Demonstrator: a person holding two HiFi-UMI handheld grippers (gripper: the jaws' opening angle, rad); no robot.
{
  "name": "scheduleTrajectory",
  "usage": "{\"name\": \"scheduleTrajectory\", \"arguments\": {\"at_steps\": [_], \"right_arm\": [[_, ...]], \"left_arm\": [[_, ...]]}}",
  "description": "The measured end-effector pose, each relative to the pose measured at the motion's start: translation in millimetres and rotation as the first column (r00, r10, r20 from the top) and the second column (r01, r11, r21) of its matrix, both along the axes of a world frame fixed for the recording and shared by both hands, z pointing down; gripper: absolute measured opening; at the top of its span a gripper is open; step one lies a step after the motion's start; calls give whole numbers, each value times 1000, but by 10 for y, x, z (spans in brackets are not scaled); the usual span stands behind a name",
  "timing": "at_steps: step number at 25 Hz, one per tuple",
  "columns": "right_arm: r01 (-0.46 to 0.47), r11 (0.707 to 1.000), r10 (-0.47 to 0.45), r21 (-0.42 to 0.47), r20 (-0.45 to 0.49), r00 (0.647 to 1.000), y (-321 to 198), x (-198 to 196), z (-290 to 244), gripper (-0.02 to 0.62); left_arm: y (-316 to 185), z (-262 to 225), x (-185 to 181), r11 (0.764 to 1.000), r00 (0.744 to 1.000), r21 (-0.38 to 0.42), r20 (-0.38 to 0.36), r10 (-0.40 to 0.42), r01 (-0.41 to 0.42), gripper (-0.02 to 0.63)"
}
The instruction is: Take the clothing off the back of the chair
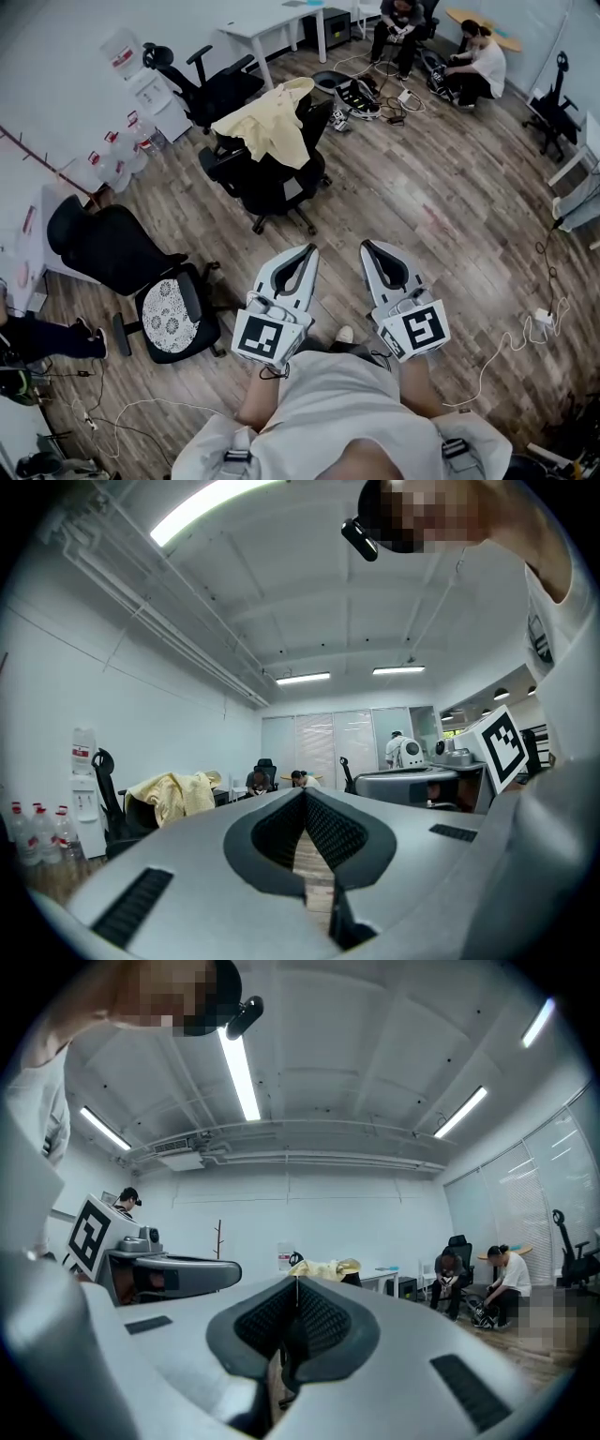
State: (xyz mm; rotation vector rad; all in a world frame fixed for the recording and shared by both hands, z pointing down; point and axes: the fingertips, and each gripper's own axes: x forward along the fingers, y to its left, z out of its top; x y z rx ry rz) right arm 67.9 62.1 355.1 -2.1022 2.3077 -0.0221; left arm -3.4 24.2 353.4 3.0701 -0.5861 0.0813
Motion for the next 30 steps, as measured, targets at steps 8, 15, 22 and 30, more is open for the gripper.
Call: {"name": "scheduleTrajectory", "arguments": {"at_steps": [8, 15, 22, 30], "right_arm": [[49, 999, -49, 1, 10, 999, -96, 198, 28, 21], [81, 997, -81, -3, 11, 997, -236, 254, 56, 21], [108, 994, -108, -15, 6, 994, -454, 306, 93, 21], [122, 992, -122, -25, 5, 993, -794, 336, 121, 21]], "left_arm": [[-85, 34, 161, 998, 998, 3, 7, -57, 57, 18], [-208, 56, 249, 998, 998, 5, 2, -70, 70, 18], [-387, 92, 297, 995, 995, 0, 4, -95, 95, 18], [-712, 115, 350, 995, 995, 5, 13, -102, 102, 18]]}}
